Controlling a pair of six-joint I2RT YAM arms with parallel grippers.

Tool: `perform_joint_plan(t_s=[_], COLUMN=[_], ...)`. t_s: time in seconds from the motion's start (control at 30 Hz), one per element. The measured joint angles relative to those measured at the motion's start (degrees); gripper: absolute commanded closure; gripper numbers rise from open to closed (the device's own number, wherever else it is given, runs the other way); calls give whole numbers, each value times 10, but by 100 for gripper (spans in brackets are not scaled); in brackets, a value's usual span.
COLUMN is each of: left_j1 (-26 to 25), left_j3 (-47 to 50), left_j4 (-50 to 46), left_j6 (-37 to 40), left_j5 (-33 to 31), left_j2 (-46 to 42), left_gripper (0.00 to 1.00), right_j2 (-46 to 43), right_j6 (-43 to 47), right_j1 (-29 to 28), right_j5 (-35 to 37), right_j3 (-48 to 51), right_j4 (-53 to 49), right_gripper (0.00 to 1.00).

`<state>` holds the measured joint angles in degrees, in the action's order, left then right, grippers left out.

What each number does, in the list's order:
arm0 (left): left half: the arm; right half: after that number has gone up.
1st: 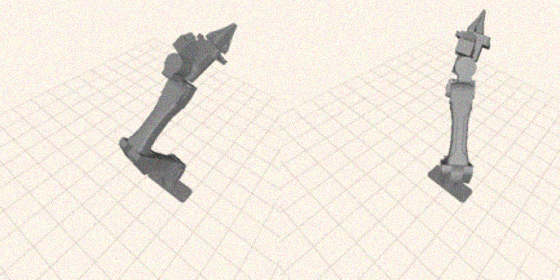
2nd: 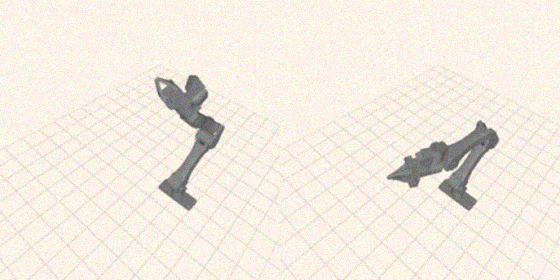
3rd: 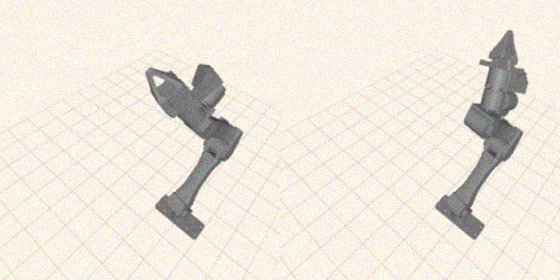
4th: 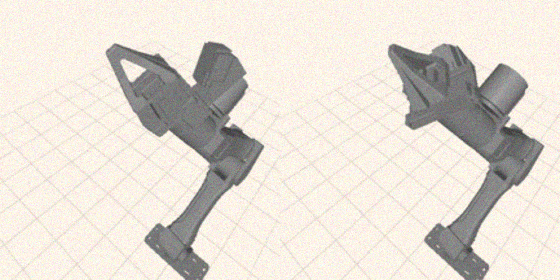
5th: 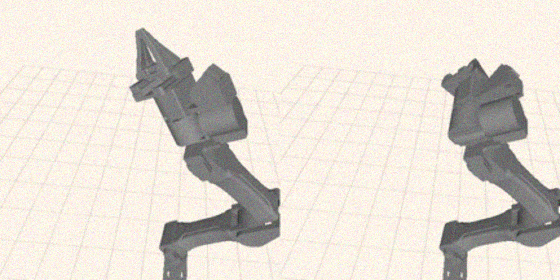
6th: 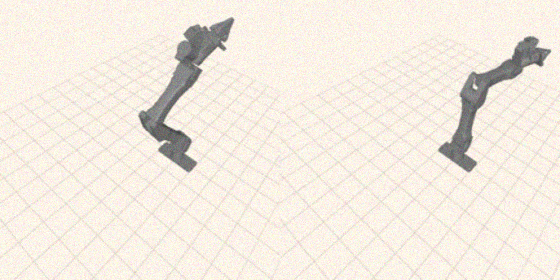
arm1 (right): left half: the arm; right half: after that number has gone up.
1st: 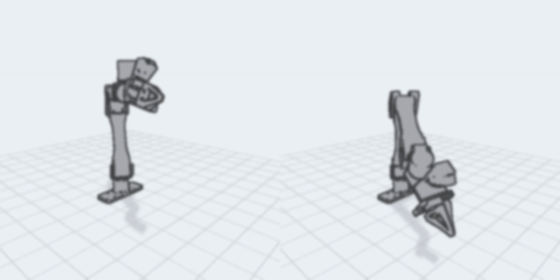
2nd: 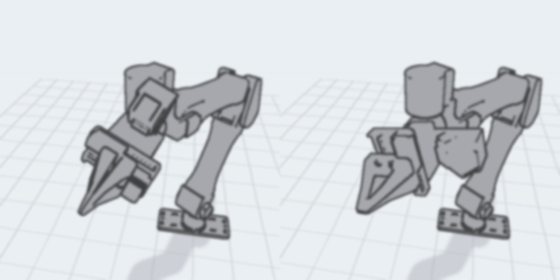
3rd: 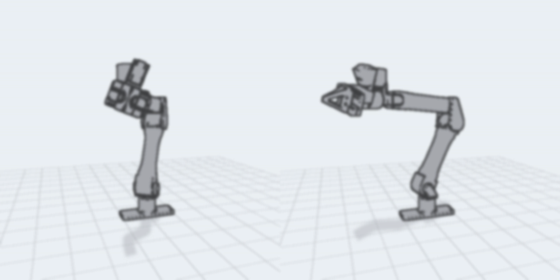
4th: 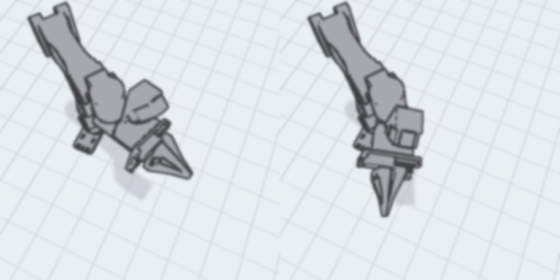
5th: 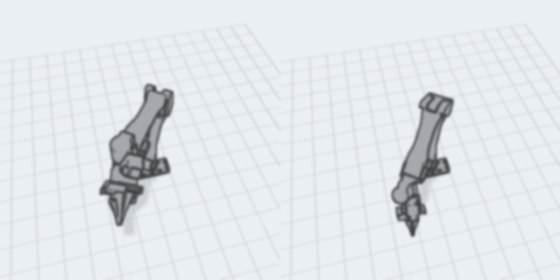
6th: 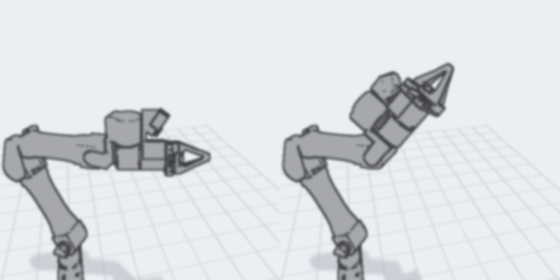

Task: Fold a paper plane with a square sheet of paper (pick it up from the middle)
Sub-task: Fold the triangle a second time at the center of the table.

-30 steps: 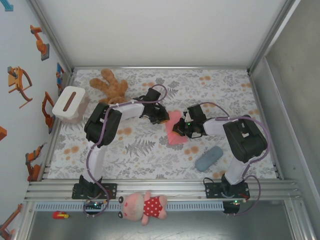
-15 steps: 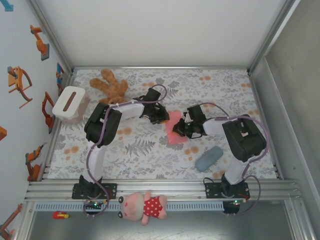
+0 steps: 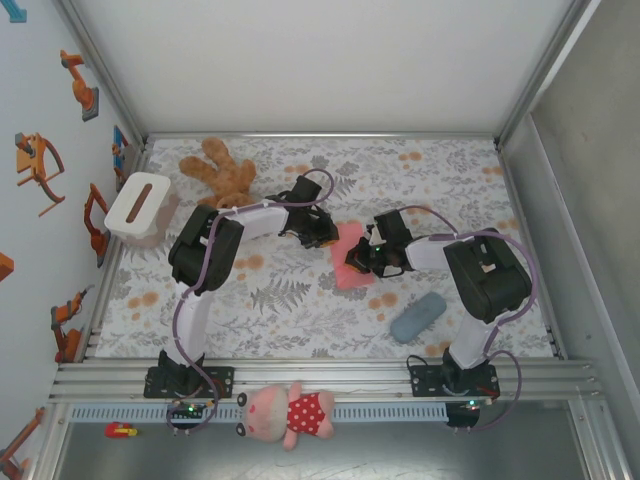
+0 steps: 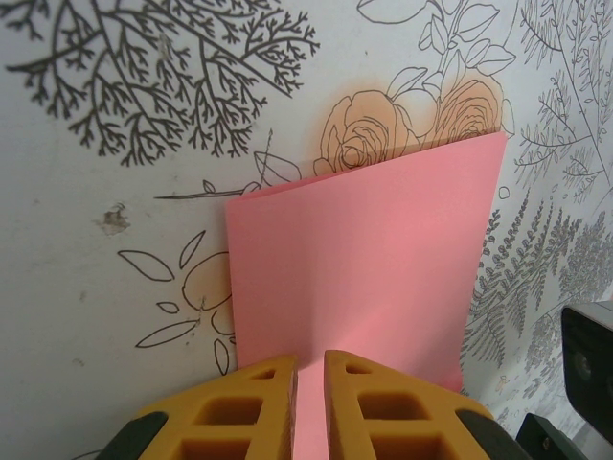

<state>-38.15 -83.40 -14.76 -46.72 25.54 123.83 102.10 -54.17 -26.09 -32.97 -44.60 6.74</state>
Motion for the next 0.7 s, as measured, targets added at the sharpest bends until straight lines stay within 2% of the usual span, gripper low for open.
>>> perform_joint_plan(t_s=[0.17,0.4,0.7], left_j1=[1,19,37], left_j3=[12,65,125], left_j4=[-2,13,52], left_j6=[-2,-17,-39], left_j5=[-9,-37,-51], left_j2=[-18,-93,-143], left_gripper=[80,73,68], right_j2=[1,1,-2], right_j6=[3,12,15], right_j1=[0,-2,-3], right_j5=[-4,-14,-13], right_j3=[-2,-10,-10], right_j4=[2,12,16], right_gripper=[82,60,57])
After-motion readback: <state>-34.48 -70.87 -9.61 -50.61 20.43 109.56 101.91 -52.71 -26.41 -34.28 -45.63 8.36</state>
